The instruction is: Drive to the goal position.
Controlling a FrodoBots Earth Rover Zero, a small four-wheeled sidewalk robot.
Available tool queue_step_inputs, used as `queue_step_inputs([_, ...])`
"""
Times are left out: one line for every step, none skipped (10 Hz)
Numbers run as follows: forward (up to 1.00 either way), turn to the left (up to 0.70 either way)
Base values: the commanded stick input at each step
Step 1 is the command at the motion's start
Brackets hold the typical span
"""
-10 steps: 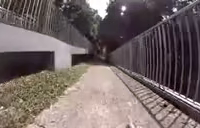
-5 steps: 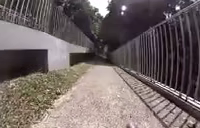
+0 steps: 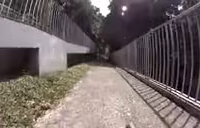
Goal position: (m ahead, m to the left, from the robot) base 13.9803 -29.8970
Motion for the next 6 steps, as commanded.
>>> queue_step_inputs([1.00, 0.00])
queue_step_inputs([1.00, 0.00])
queue_step_inputs([1.00, 0.00])
queue_step_inputs([1.00, 0.00])
queue_step_inputs([1.00, 0.00])
queue_step_inputs([1.00, 0.00])
